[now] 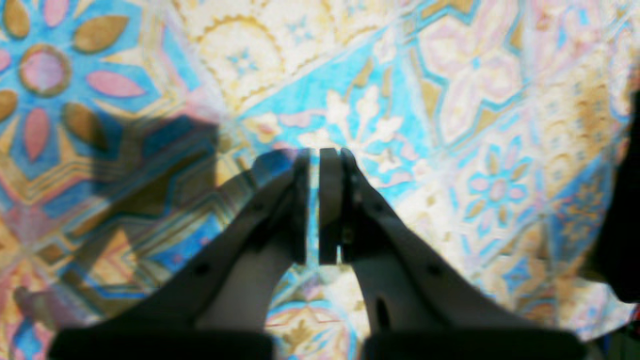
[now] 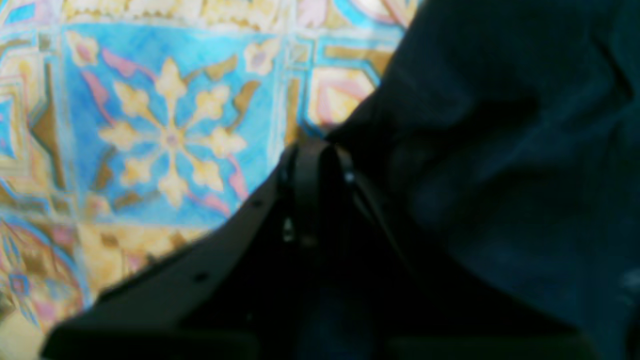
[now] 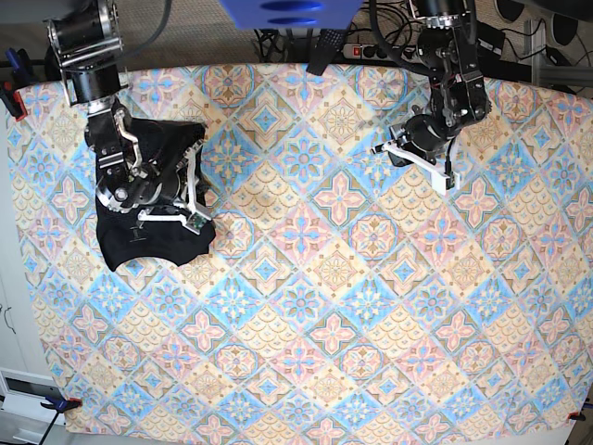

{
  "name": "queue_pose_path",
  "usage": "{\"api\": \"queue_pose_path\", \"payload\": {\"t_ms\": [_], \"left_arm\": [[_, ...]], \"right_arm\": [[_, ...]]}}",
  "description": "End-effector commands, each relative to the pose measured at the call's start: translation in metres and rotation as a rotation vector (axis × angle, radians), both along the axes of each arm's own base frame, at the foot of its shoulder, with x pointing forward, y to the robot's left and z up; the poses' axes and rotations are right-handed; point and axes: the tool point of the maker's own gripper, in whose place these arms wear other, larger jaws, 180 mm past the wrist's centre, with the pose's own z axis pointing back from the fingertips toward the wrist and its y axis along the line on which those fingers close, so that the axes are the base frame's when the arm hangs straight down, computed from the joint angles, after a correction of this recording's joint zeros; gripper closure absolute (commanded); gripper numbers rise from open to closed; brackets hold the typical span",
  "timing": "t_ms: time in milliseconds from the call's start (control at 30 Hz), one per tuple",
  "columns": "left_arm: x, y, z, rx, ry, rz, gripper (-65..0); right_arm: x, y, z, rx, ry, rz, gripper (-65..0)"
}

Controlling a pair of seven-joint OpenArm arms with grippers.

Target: Fold the T-shirt properly

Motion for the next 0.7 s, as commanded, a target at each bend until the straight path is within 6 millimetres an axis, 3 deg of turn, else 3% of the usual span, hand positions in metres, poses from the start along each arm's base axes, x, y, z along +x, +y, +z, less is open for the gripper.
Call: {"api": "queue_pose_path", "payload": {"t_ms": [0,200,267,433,600,667], "left_arm": [[0.008,0.006,0.009,0.009,-0.039,-0.001,-3.0],[0.003,0.006,0.013,-0.021,-0.048,0.004,-3.0],[-0.002,0.007,0.018,-0.015,-0.056,0.001,-3.0],[-0.019,0.011,0.044,0.037,-0.08,-0.052,-3.0],[-0.049,0.019,0.064,0.095,-0.063,-0.104,-3.0],[-0.064,0.023,0.065,0.119,-0.042,-0.123,-3.0]], "right_arm": [[0.02,0.008,0.025,0.032,-0.088,0.014,-4.5],[-0.004,0.025,0.052,0.002,-0.14,0.082,-4.3],[-0.012,0.02,0.066,0.009,-0.178,0.058,-4.2],[-0.041,-0.03,0.087,-0.029,-0.225,-0.101,-4.2],[-0.089,-0.11,0.083,-0.137,-0.168,-0.311,-4.2],[-0.106,-0.126,0.082,-0.152,-0.154,-0.364,-4.2]]}}
